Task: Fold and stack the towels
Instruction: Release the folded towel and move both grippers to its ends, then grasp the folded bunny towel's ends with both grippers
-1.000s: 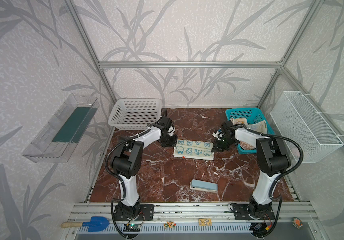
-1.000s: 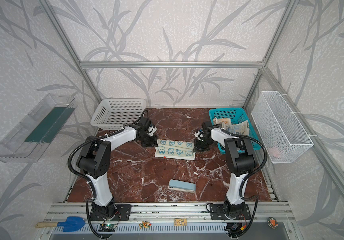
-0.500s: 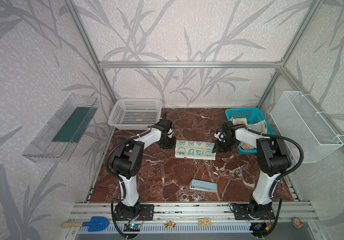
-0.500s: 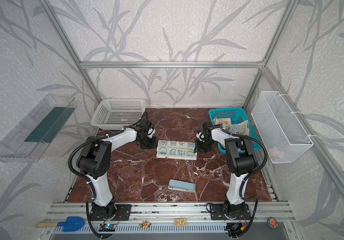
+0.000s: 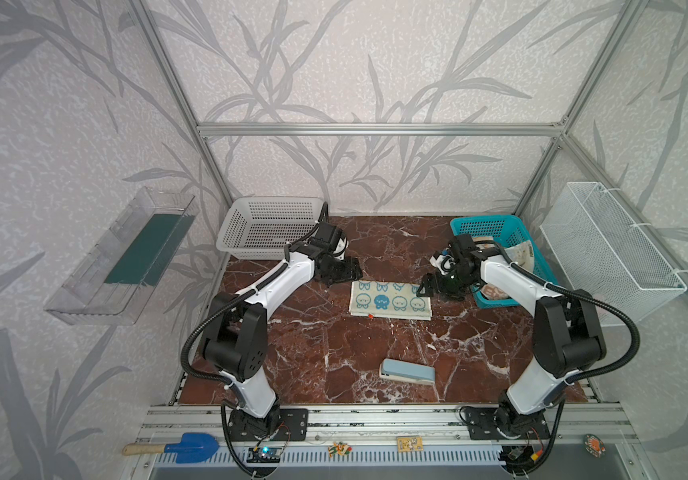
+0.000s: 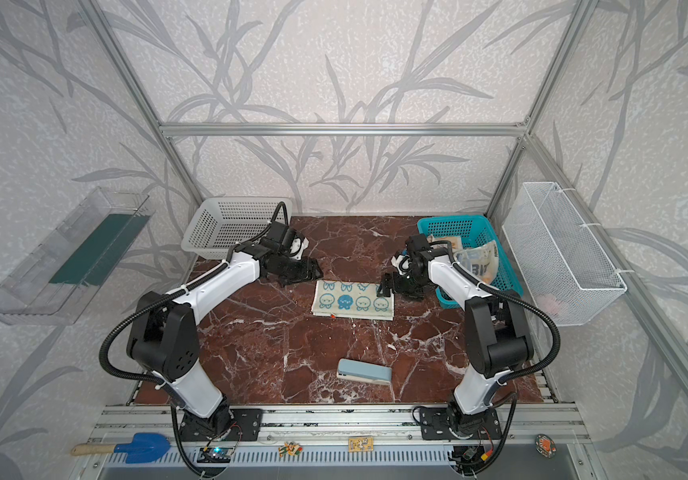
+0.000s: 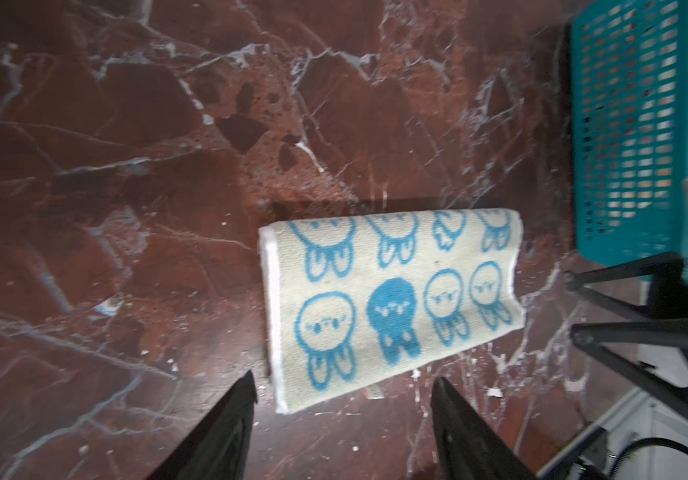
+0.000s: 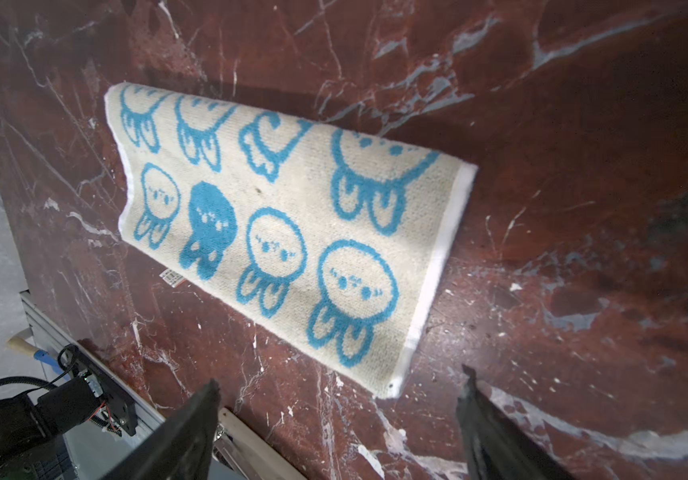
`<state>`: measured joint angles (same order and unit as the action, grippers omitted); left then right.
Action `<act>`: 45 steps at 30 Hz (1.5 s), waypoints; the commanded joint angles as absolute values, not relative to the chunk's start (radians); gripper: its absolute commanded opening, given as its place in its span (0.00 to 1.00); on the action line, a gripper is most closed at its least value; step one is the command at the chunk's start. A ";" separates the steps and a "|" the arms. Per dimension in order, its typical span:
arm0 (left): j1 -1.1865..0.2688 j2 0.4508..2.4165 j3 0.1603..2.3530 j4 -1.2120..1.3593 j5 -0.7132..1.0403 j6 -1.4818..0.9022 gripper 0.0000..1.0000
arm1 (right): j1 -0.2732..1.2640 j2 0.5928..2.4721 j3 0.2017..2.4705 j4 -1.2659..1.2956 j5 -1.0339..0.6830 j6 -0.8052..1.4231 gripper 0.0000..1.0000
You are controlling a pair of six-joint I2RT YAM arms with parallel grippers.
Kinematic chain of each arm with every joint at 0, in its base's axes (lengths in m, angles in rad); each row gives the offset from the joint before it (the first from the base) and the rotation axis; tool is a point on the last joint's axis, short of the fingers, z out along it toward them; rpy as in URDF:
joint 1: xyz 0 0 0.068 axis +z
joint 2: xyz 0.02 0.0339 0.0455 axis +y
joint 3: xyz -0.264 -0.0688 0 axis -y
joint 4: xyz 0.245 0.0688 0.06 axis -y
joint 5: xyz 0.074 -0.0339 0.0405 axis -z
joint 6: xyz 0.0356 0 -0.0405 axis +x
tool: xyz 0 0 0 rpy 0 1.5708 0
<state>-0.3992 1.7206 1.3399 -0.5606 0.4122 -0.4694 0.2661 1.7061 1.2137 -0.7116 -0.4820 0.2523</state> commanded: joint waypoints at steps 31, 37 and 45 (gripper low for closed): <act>-0.460 1.779 1.360 -0.685 0.221 -0.379 0.99 | 0.308 1.723 1.213 -0.642 -0.615 0.320 0.99; -0.451 1.864 1.489 -0.697 0.229 -0.371 0.99 | 0.292 1.795 1.301 -0.613 -0.635 0.356 0.99; -0.448 2.013 1.577 -0.577 0.387 -0.518 0.99 | 0.265 1.944 1.416 -0.554 -0.689 0.411 0.99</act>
